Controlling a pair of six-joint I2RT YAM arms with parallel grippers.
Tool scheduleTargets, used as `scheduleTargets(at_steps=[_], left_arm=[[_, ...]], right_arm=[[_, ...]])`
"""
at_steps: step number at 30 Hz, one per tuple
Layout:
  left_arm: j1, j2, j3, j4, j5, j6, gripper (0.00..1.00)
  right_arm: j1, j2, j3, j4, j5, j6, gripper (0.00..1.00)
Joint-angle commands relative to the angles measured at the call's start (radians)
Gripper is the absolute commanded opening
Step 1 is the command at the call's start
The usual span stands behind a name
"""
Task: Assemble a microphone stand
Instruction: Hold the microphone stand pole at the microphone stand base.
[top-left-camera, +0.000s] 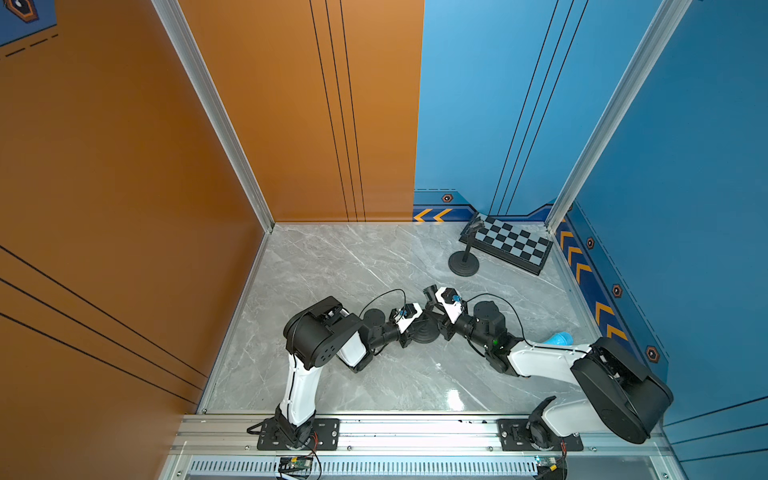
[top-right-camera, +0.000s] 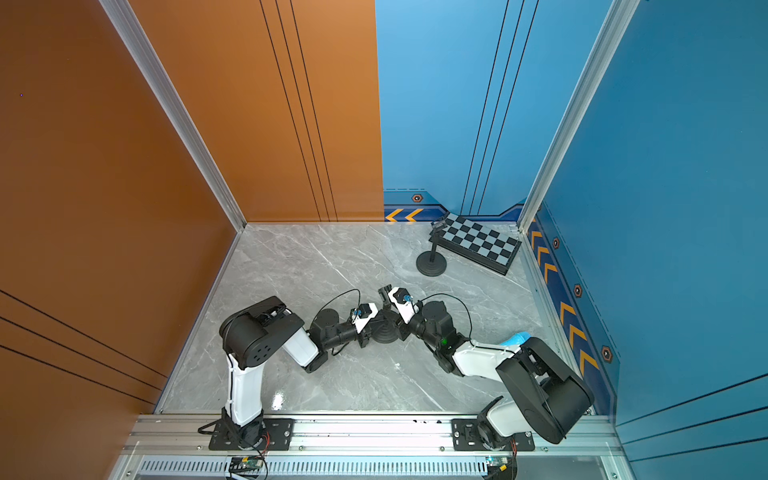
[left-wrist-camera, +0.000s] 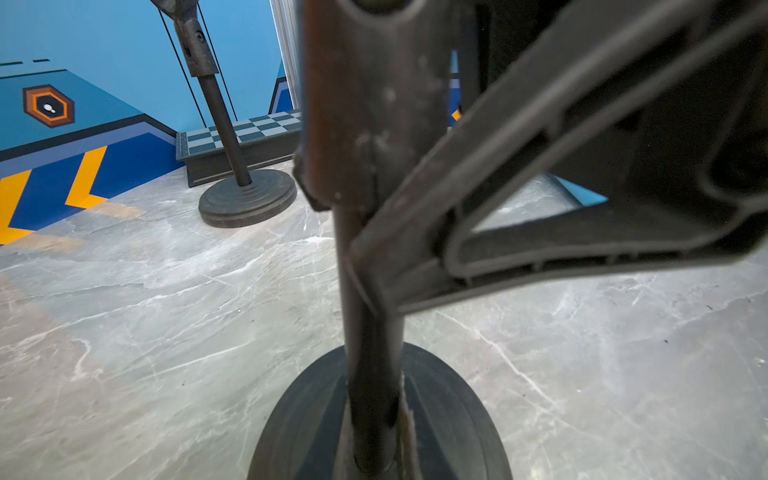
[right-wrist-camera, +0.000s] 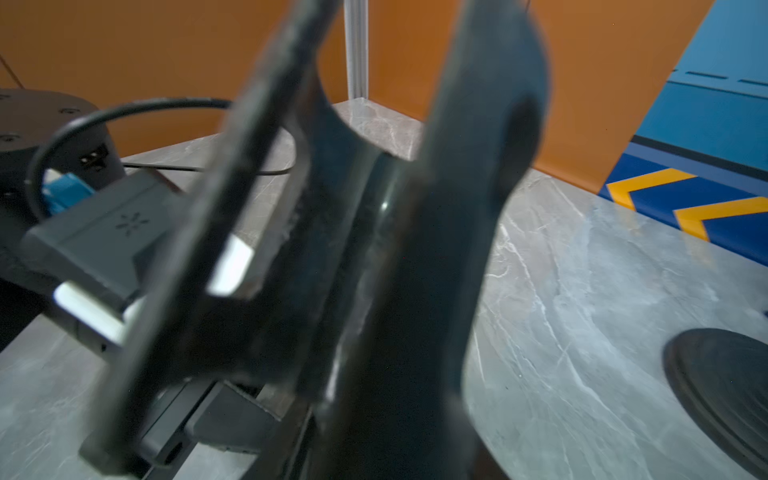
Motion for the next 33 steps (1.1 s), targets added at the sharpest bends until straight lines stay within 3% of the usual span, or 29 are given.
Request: scheduleTargets(at_steps=[1, 5, 9, 21, 23, 25, 28, 31, 33], left_arm=[[0.009, 0.029, -0.009, -0.032, 0.059, 0.032, 0.13], [0.026, 0.021, -0.021, -0.032, 0.072, 0.014, 0.13], [0.047, 0.02, -0.029, -0.031, 0.091, -0.005, 0.13], [0.047, 0.043, -0.02, -0.032, 0.105, -0.008, 0.13], [0.047, 0.045, -0.02, -0.031, 0.102, -0.008, 0.13], [0.047, 0.045, -0.02, -0.031, 0.098, -0.01, 0.14], [0.046, 0.035, -0.021, -0.032, 0.082, -0.017, 0.3], [0.029, 0.011, -0.02, -0.032, 0.061, -0.014, 0.59], [0.02, -0.012, -0.026, -0.032, 0.038, -0.008, 0.63]], right_arm=[[-0.064, 0.009, 0.089, -0.22, -0.348, -0.088, 0.43], [-0.118, 0.038, 0.134, -0.209, -0.456, -0.086, 0.43], [-0.127, 0.032, 0.16, -0.239, -0.483, -0.114, 0.44], [-0.126, 0.061, 0.214, -0.276, -0.425, -0.157, 0.41], [-0.124, 0.069, 0.215, -0.261, -0.405, -0.152, 0.34], [-0.123, 0.076, 0.216, -0.257, -0.378, -0.148, 0.19], [-0.112, 0.072, 0.182, -0.211, -0.304, -0.124, 0.1], [-0.079, 0.058, 0.12, -0.132, -0.122, -0.061, 0.03], [-0.013, 0.043, 0.056, -0.066, 0.079, -0.041, 0.02]])
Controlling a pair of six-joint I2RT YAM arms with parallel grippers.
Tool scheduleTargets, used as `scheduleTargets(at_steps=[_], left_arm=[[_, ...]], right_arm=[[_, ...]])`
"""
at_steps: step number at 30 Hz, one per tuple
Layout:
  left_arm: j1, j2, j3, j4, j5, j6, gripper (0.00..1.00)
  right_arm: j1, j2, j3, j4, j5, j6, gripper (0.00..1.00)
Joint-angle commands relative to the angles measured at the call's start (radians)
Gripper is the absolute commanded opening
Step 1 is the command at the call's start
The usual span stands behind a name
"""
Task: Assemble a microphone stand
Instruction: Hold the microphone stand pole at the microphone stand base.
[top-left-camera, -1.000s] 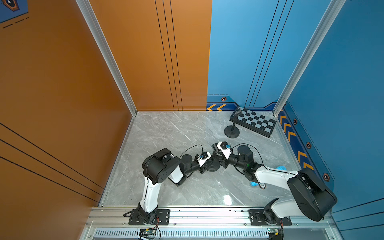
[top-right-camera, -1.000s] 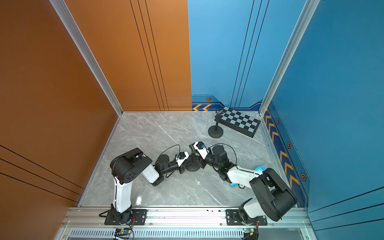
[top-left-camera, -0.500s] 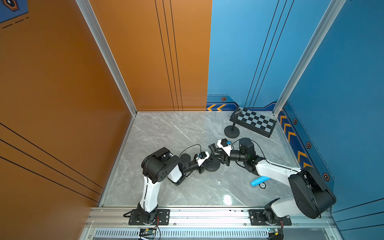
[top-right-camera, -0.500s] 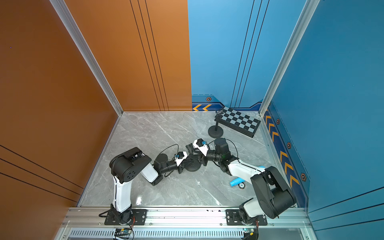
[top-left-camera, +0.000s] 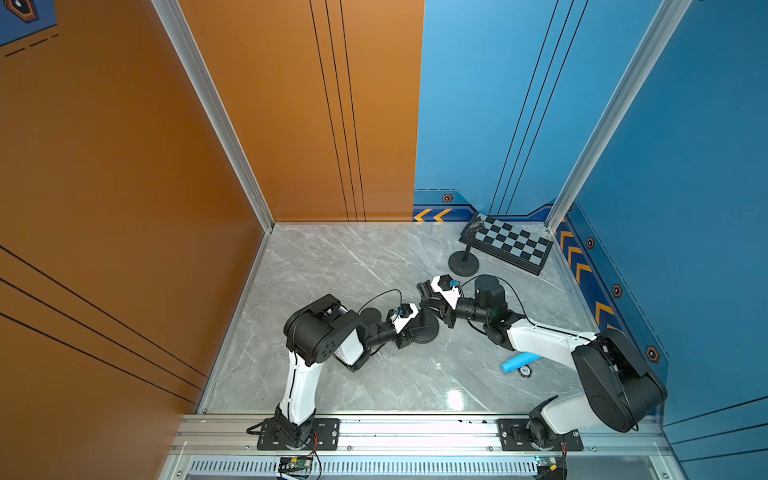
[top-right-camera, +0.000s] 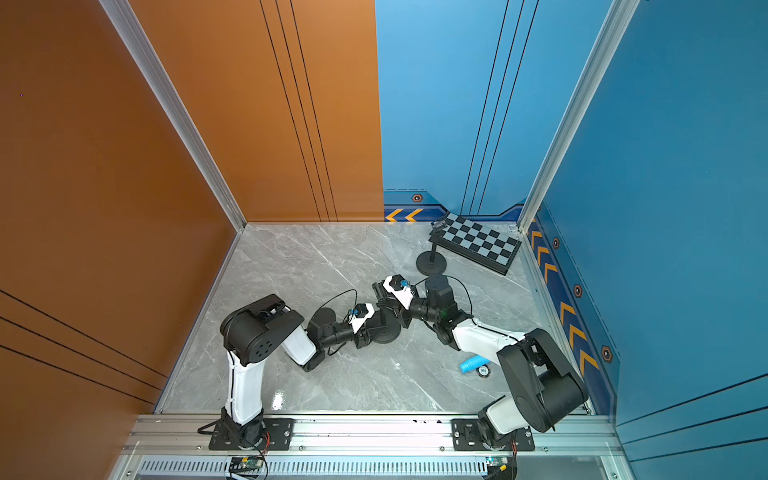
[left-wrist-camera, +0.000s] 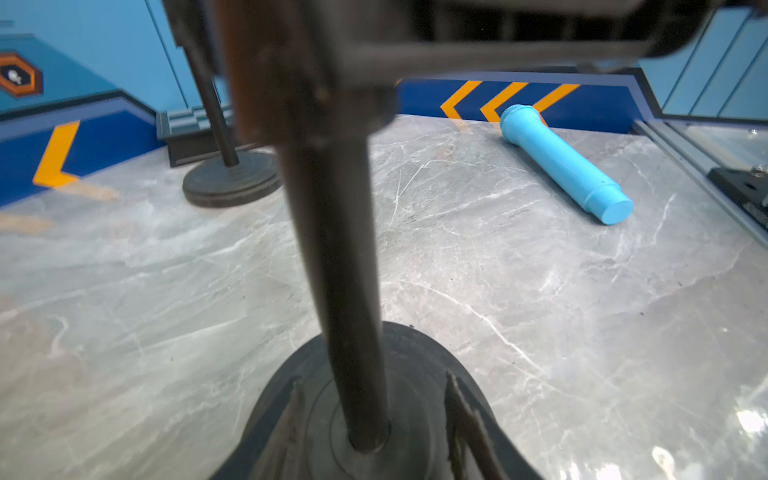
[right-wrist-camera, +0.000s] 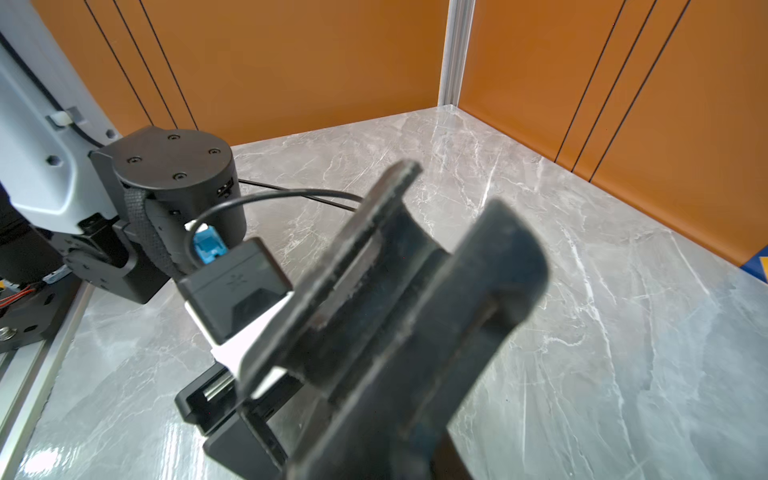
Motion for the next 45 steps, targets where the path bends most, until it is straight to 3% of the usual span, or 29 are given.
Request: scheduleTargets(at_steps=[1, 5, 8, 10, 12, 15, 19, 23, 38, 45], left_arm=[[-0.017, -0.035, -0.015, -0.019, -0.032, 0.011, 0.64], [-0.031, -0.059, -0.009, -0.019, -0.078, -0.009, 0.62], [-0.044, -0.05, 0.0, -0.019, -0.141, -0.009, 0.53], [-0.049, -0.042, 0.006, -0.019, -0.163, -0.007, 0.41], [-0.051, -0.034, 0.008, -0.018, -0.169, 0.0, 0.29], [-0.049, -0.022, 0.0, -0.019, -0.152, 0.023, 0.19], [-0.045, -0.007, -0.016, -0.019, -0.107, 0.062, 0.16], [-0.037, -0.002, -0.022, -0.019, -0.083, 0.067, 0.16], [0.007, 0.001, -0.012, -0.019, 0.024, -0.01, 0.16], [0.012, 0.01, -0.01, -0.019, 0.029, -0.013, 0.16]], right_arm=[[0.084, -0.001, -0.111, 0.073, 0.395, 0.05, 0.02], [0.233, 0.035, -0.182, 0.158, 0.723, 0.102, 0.0], [0.257, 0.056, -0.201, 0.154, 0.78, 0.17, 0.0], [0.259, 0.051, -0.233, 0.208, 0.775, 0.19, 0.0], [0.254, 0.033, -0.228, 0.19, 0.724, 0.177, 0.01], [0.236, -0.009, -0.205, 0.134, 0.572, 0.109, 0.14], [0.146, -0.033, -0.131, -0.004, 0.324, 0.056, 0.3], [0.064, -0.016, -0.084, -0.008, 0.143, 0.042, 0.37], [-0.033, -0.039, 0.024, -0.113, -0.099, -0.052, 0.41], [-0.034, -0.013, 0.085, -0.152, -0.132, -0.078, 0.39]])
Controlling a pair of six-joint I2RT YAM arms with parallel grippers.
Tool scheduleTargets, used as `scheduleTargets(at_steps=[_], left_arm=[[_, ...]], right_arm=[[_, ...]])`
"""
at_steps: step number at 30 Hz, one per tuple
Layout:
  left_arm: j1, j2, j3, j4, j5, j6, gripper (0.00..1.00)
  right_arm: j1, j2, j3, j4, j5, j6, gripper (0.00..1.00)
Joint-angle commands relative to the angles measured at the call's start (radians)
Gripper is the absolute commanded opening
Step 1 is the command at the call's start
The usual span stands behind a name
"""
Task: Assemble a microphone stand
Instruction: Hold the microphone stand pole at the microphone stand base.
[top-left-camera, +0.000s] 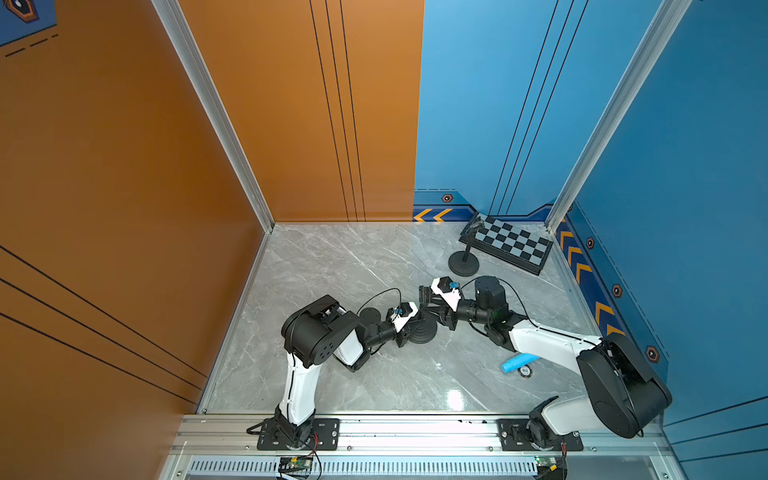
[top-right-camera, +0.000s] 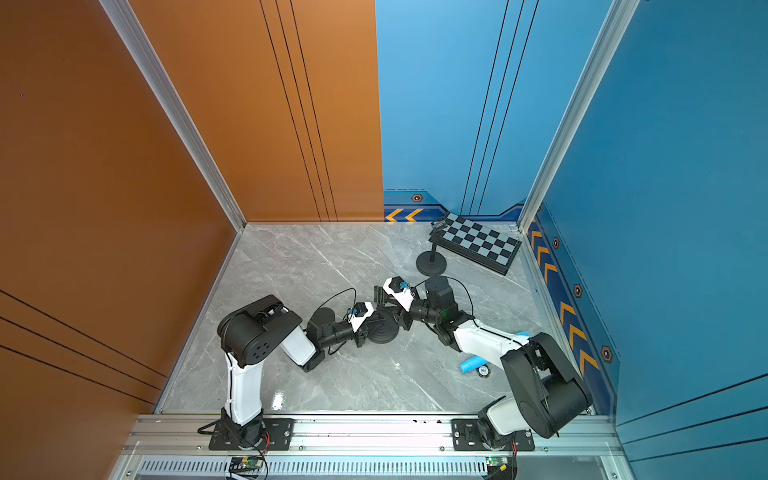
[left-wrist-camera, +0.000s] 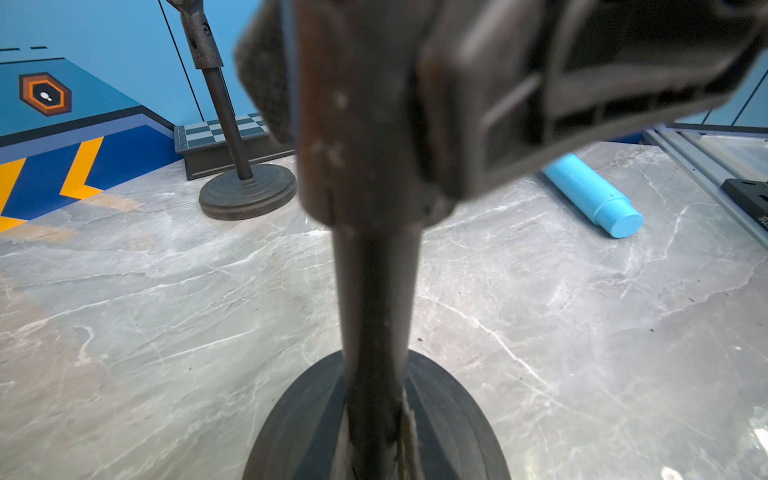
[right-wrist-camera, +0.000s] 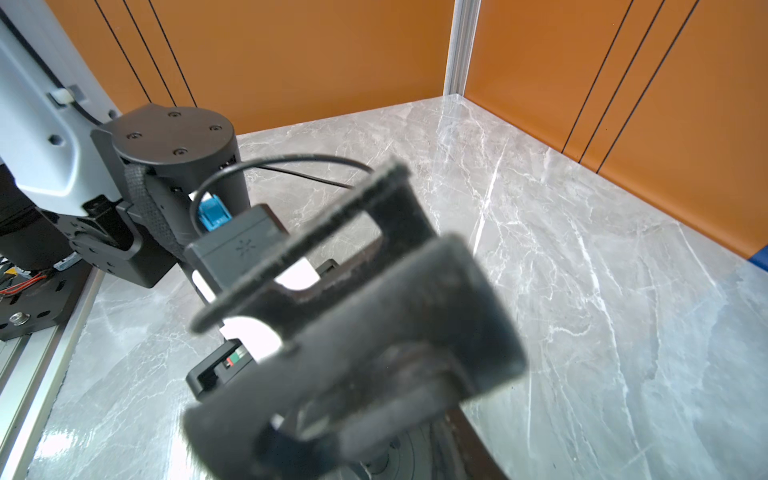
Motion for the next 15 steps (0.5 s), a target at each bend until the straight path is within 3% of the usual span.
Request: scheduleTargets(at_steps=[1, 6, 8, 10, 15], left_arm=[[0.008, 0.029, -0.007, -0.038, 0.044, -0.008, 0.16], [0.008, 0.027, -0.005, -0.037, 0.039, -0.015, 0.2], [0.009, 0.024, -0.002, -0.037, -0.006, -0.036, 0.32], [0.007, 0.025, 0.0, -0.038, -0.018, -0.043, 0.35], [0.002, 0.02, 0.001, -0.038, -0.067, -0.061, 0.39]], right_arm=[[-0.007, 0.014, 0.042, -0.034, -0.038, -0.027, 0.37], [0.001, 0.028, 0.04, -0.035, 0.016, -0.021, 0.13], [0.019, 0.023, -0.001, 0.001, 0.102, -0.015, 0.07], [0.054, 0.022, -0.056, 0.077, 0.264, 0.018, 0.0], [0.249, 0.04, -0.182, 0.252, 0.851, 0.103, 0.0]])
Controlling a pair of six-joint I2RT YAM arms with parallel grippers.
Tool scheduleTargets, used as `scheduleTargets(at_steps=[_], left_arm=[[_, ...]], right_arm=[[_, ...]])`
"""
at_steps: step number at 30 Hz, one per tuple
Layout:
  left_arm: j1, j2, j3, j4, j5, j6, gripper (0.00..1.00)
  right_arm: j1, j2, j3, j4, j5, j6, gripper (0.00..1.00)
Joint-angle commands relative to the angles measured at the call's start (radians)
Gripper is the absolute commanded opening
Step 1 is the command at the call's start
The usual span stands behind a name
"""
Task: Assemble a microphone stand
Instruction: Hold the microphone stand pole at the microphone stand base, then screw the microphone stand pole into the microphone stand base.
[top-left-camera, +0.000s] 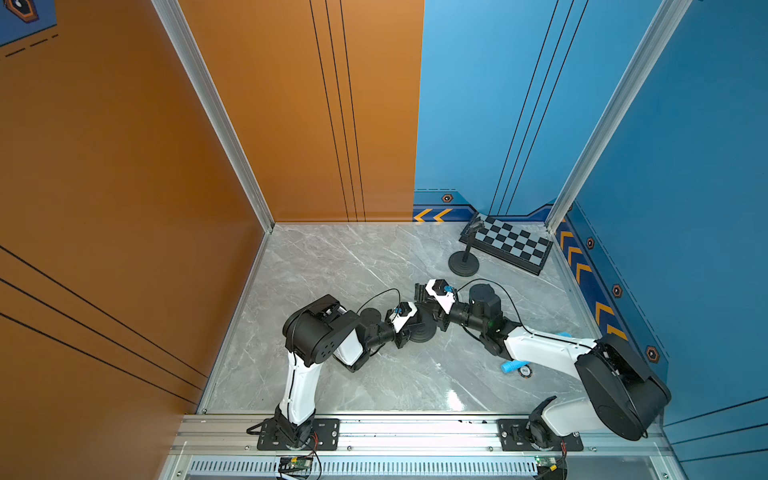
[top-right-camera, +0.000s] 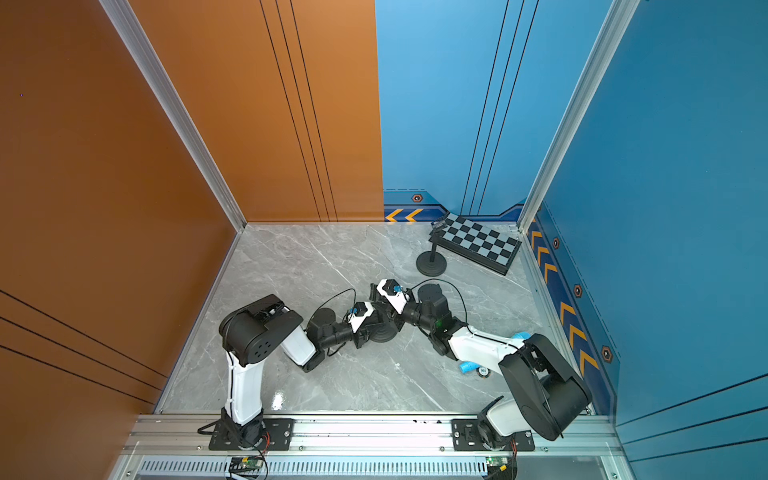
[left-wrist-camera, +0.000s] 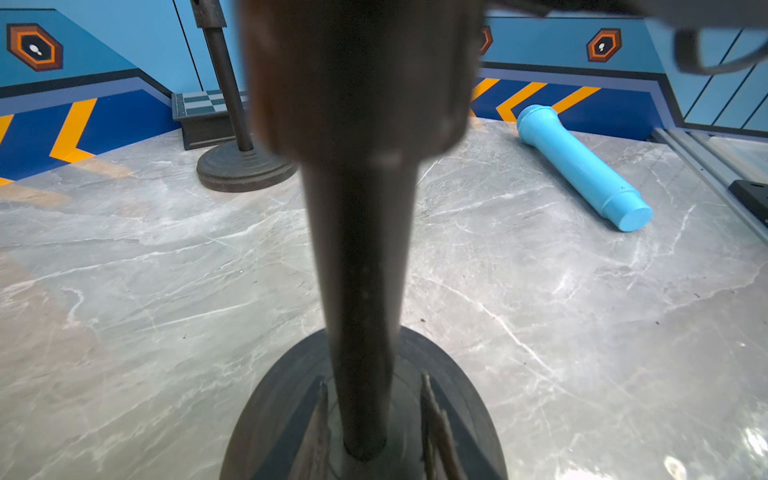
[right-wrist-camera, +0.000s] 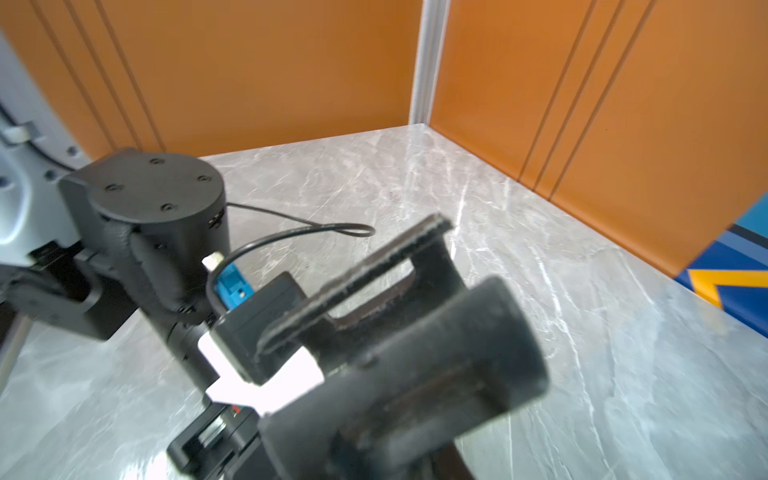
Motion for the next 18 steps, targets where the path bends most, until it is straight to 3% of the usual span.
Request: scheduleTargets(at_steps=[1, 4, 7, 9, 11, 14, 18], left_arm=[[-0.002, 0.006, 0.004, -0.005, -0.043, -0.025, 0.39], [-0.002, 0.009, 0.009, -0.004, -0.042, -0.027, 0.34], [-0.003, 0.009, 0.009, -0.005, -0.037, -0.019, 0.29], [-0.005, 0.013, 0.01, -0.005, -0.037, -0.013, 0.23], [-0.005, 0.017, 0.013, -0.006, -0.024, -0.009, 0.12], [-0.003, 0.021, 0.01, -0.005, -0.018, -0.004, 0.09], [0.003, 0.028, 0.003, -0.005, -0.005, -0.005, 0.09]], right_arm=[[0.115, 0.061, -0.094, 0.041, 0.567, 0.046, 0.0], [0.141, 0.1, -0.139, 0.118, 0.633, 0.084, 0.0], [0.126, 0.094, -0.129, 0.077, 0.55, 0.084, 0.0], [0.103, 0.081, -0.12, 0.052, 0.442, 0.098, 0.04], [0.057, 0.059, -0.108, 0.023, 0.314, 0.123, 0.17], [-0.026, 0.022, -0.074, -0.06, 0.082, 0.092, 0.33], [-0.119, -0.003, 0.016, -0.216, -0.171, 0.024, 0.37]])
